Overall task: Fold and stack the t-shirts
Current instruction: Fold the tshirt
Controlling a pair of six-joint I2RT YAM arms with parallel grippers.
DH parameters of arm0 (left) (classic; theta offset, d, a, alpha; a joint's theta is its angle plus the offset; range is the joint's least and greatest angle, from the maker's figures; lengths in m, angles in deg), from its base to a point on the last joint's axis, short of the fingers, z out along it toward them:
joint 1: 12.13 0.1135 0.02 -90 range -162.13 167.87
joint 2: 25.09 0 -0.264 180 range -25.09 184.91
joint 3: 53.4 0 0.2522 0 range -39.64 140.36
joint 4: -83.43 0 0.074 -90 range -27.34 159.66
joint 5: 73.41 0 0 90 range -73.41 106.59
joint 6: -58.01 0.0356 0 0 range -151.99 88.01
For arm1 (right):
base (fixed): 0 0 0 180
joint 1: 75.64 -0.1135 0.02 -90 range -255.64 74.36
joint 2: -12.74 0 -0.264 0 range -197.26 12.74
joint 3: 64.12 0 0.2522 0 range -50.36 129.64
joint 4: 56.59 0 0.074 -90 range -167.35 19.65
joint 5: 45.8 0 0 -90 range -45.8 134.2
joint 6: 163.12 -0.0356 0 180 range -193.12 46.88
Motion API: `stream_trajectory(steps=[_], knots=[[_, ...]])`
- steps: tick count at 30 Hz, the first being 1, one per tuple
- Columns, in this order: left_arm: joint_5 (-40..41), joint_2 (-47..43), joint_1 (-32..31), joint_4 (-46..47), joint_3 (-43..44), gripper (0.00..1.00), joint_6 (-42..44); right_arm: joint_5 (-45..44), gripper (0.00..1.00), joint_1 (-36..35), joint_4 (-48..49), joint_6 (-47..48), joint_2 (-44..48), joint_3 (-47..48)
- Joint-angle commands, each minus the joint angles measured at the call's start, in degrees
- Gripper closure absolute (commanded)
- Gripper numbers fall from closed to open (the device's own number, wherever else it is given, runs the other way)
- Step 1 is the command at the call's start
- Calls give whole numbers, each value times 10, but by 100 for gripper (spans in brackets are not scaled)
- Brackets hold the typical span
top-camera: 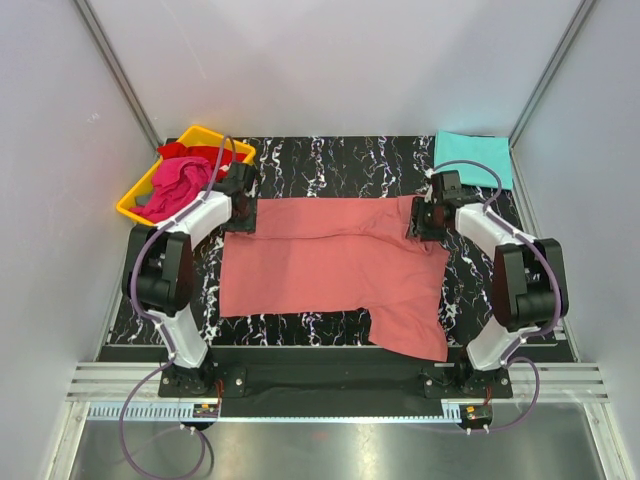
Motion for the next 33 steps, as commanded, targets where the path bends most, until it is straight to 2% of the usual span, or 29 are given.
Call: stream_trajectory(steps=[1, 4, 7, 9, 11, 15, 16, 19, 21, 23, 25, 28, 33], knots=[[-30, -5, 2, 4, 35, 55, -25, 58, 48, -4, 16, 60, -12, 59], [-47, -10, 2, -5, 53, 55, -26, 96, 53, -4, -14, 75, -27, 79], [-85, -24, 2, -9, 64, 55, -22, 108, 66, -7, -32, 73, 3, 50], [-131, -39, 1, 0, 69, 53, -21, 110, 74, -11, -42, 65, 29, 24], [-191, -49, 1, 8, 70, 51, -27, 108, 75, -15, -67, 55, 48, 13], [-261, -73, 1, 43, 64, 47, -55, 71, 66, -19, -97, 12, 86, -21], [-267, -73, 1, 44, 65, 47, -57, 54, 60, -19, -99, 10, 99, -21], [-262, -61, 2, 36, 71, 47, -58, 73, 51, -19, -68, 29, 103, 4], [-260, -50, 2, 24, 69, 47, -58, 120, 48, -19, -51, 70, 75, 55], [-259, -55, 2, 21, 61, 47, -56, 139, 46, -19, -72, 96, 4, 129], [-258, -64, 8, 25, 42, 46, -56, 145, 43, -19, -83, 125, -55, 161], [-259, -77, 21, 31, 25, 46, -59, 156, 44, -19, -95, 168, -122, 217], [-283, -77, 35, 51, 15, 46, -78, 220, 43, -19, -74, 215, -192, 293]])
